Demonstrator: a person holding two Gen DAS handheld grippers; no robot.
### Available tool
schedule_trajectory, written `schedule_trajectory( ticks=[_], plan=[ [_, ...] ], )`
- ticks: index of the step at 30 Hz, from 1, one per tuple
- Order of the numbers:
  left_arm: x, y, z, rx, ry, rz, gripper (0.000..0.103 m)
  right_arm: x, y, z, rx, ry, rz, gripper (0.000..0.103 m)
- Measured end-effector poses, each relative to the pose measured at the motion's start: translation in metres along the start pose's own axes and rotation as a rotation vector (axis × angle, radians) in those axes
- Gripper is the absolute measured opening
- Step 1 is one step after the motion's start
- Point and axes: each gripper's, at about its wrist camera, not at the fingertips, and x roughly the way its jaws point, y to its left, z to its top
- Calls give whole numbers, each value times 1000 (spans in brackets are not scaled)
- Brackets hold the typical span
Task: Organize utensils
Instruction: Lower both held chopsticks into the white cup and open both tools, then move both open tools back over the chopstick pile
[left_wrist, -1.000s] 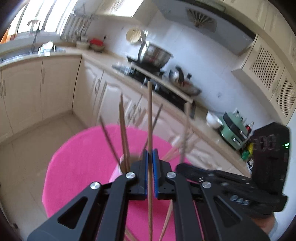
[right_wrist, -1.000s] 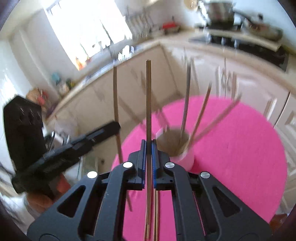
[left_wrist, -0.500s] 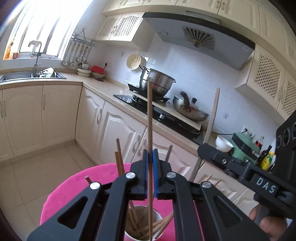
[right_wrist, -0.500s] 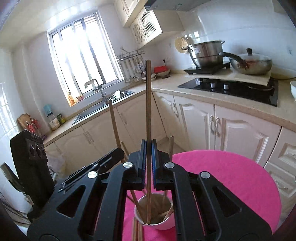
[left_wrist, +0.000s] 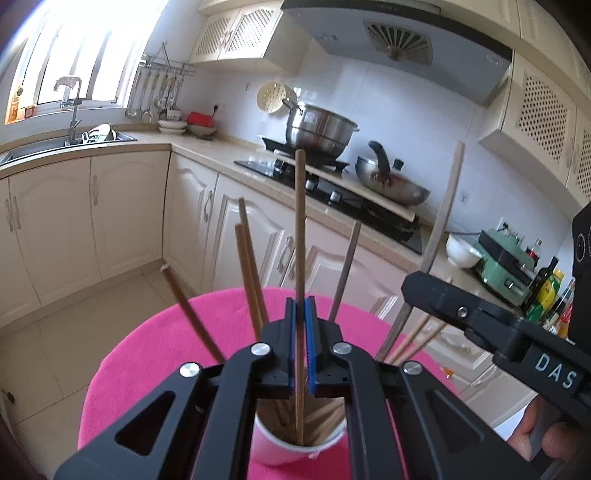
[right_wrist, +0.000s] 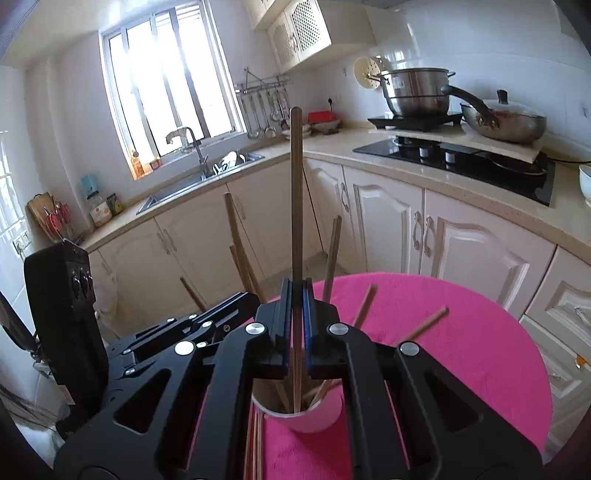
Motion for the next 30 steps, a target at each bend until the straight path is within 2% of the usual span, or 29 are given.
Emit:
schedule_trajectory(
  ticks=[6, 9, 10, 11, 12, 26, 28, 29, 30],
  plan=[
    [-7, 4, -13, 5, 97, 8, 6, -2, 4, -11, 7, 60, -31, 6],
    [-10, 10, -19, -28, 142, -10, 6, -2, 6, -16, 19, 88, -44, 6],
    [-12, 11, -21, -29, 158, -10, 11, -2, 7, -18, 21, 96, -49, 6],
    [-15, 12, -22, -25, 165, 0, 21, -2, 8, -19, 22, 103, -52, 6],
    [-17, 13, -24, -24, 167, 7, 24, -1, 9, -21, 24, 113, -58, 6],
    [-47, 56, -37, -71, 276, 113, 29, 0, 22, -37, 56, 178, -134, 7],
    [-49, 61, -41, -80, 298, 123, 29, -1, 24, -37, 62, 179, -144, 9],
    [-49, 62, -42, -85, 308, 125, 29, -1, 26, -37, 60, 181, -151, 15],
    [-50, 65, -45, -96, 328, 126, 29, -2, 28, -36, 56, 181, -158, 27]
  ],
)
